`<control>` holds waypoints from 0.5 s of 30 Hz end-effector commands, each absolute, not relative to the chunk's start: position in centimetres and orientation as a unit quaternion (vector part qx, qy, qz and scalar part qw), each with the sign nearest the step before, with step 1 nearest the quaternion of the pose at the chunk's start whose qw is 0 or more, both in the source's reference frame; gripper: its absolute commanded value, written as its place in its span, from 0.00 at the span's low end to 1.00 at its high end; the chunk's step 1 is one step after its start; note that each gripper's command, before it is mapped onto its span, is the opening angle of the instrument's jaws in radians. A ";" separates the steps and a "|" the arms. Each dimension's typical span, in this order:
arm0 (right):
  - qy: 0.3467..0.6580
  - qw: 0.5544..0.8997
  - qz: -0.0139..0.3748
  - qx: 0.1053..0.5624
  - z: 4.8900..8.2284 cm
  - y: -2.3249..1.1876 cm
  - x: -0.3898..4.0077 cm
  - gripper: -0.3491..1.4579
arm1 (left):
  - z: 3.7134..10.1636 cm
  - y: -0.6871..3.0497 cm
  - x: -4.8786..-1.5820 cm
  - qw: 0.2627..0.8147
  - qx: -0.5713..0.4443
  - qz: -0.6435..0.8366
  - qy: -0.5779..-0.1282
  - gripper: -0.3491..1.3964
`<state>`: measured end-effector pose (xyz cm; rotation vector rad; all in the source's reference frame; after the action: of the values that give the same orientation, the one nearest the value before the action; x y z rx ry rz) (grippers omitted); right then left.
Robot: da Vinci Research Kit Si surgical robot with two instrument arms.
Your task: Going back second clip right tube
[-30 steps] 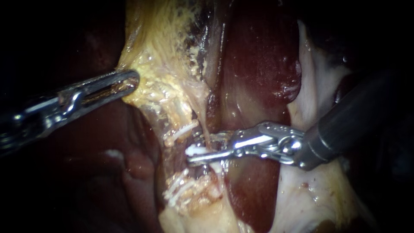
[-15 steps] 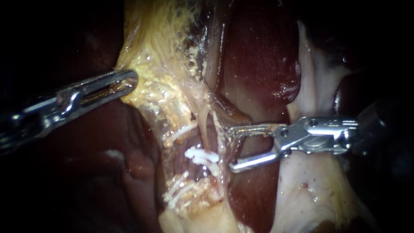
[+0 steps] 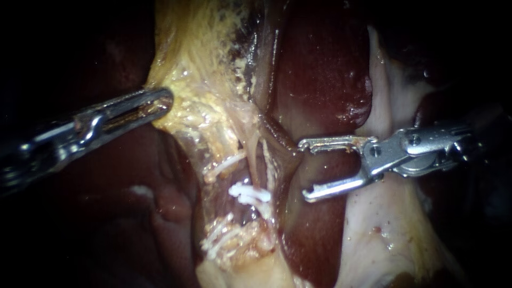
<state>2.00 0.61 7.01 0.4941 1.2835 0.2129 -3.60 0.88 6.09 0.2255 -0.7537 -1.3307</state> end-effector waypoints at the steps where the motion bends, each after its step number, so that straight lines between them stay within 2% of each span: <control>1: 0.591 0.767 0.098 0.227 7.02 0.62 1.99 0.52 | 6.15 0.85 -3.63 0.719 0.106 -0.599 -0.337 0.00; 8: 0.593 0.766 0.099 0.228 7.01 0.63 1.97 0.52 | 6.41 0.76 -3.93 0.725 0.118 -0.593 -0.328 0.00; 15: 0.602 0.758 0.105 0.229 6.90 0.71 1.90 0.53 | 6.55 0.68 -4.09 0.731 0.127 -0.589 -0.319 0.00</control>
<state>1.89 0.72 6.88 0.4988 1.3168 0.2303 -4.11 0.68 6.55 0.2797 -0.7038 -1.2980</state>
